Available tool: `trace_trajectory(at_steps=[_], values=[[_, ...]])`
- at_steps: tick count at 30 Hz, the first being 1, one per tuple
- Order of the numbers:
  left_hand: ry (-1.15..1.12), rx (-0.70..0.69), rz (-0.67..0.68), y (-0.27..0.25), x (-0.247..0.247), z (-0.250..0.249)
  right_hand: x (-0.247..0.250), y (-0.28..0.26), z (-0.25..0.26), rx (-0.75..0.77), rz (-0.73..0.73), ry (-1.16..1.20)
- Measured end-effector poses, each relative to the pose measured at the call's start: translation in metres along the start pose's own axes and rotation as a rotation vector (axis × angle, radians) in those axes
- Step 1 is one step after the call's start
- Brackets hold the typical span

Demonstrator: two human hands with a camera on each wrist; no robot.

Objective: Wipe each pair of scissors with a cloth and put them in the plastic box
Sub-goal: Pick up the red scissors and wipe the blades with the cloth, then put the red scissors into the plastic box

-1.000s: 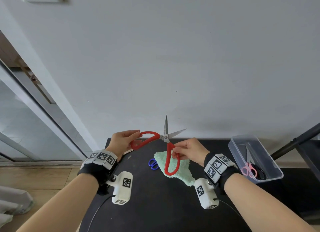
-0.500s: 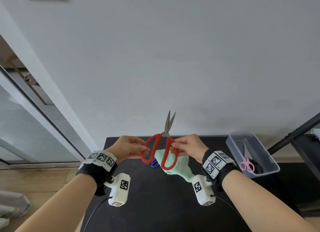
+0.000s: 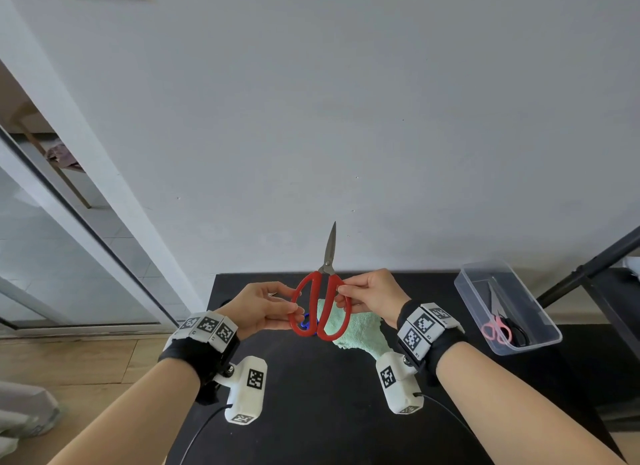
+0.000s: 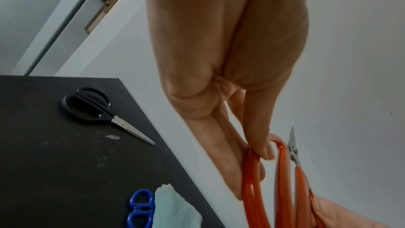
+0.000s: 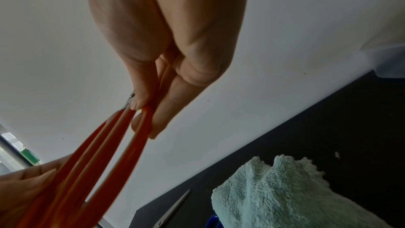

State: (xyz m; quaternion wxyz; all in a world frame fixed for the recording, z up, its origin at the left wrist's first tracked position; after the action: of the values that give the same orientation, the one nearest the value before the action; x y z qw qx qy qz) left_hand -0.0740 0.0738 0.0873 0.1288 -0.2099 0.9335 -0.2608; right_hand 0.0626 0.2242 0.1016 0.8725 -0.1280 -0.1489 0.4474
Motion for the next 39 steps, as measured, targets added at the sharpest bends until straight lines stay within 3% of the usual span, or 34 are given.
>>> trace_trajectory(at_steps=[5,9,17,31,39], values=[[-0.028,0.009,0.009,0.005,-0.005,0.004,0.000,0.003,-0.003,0.004,-0.048,-0.051],[-0.039,0.009,0.040,0.013,-0.015,0.000,0.008,0.005,-0.005,0.035,-0.178,-0.149],[-0.024,0.018,0.151,0.038,-0.077,-0.010,0.042,-0.013,-0.017,-0.017,-0.239,-0.360],[0.208,0.027,0.308,0.094,-0.242,-0.009,0.197,-0.062,-0.072,-0.182,-0.411,-0.462],[0.284,0.076,0.167,0.145,-0.310,0.003,0.300,-0.064,-0.111,-0.305,-0.420,-0.511]])
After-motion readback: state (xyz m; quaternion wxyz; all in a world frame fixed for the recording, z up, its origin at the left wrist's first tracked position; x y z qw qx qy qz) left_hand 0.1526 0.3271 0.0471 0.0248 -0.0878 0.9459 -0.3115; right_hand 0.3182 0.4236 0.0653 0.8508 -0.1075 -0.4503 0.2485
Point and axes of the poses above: each hand's wrist, its own y-axis towards the middle knuckle, its own x-axis out of the back of the hand, z = x × y, the point moved 7 cm from there along y, towards the middle knuckle, and after that the axes turned 2 degrees about -z, right-handed, at the moved point
